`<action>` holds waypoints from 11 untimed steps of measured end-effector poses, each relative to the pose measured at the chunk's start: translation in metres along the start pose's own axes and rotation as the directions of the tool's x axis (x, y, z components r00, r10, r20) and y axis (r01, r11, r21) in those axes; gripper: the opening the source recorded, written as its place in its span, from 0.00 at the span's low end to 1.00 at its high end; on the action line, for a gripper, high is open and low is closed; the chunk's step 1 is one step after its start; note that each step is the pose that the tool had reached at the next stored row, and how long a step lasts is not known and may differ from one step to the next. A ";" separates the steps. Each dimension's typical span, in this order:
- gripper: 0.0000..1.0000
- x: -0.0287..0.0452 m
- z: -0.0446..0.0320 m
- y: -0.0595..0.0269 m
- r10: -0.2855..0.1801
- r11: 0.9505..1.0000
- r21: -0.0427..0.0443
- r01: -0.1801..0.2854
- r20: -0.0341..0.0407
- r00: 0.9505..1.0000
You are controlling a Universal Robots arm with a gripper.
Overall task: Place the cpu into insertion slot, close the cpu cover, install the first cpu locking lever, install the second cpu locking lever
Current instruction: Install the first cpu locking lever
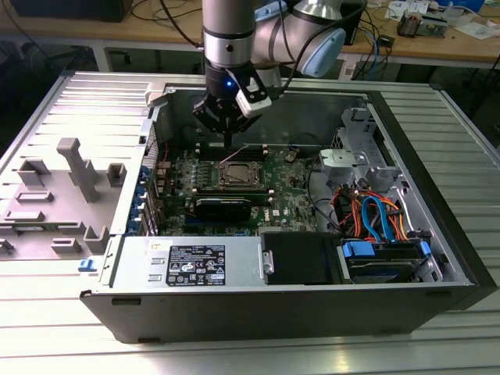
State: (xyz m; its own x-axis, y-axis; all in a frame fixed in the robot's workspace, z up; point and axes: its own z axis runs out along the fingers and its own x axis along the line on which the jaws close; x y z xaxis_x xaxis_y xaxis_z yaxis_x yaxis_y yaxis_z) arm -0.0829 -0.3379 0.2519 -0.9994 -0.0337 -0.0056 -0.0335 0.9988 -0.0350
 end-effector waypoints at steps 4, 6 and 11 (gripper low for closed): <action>0.11 -0.0011 0.0007 0.0000 0.011 1.000 0.000 -0.011 -0.001 1.000; 0.11 -0.0012 0.0007 0.0000 0.012 1.000 0.000 -0.012 0.000 1.000; 0.11 -0.0012 0.0013 0.0000 0.056 0.998 0.001 -0.056 -0.002 0.998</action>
State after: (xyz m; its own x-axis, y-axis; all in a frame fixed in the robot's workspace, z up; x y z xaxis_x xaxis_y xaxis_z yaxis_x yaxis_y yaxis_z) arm -0.0817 -0.3378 0.2506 -0.9997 0.0226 -0.0056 0.0227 0.9991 -0.0352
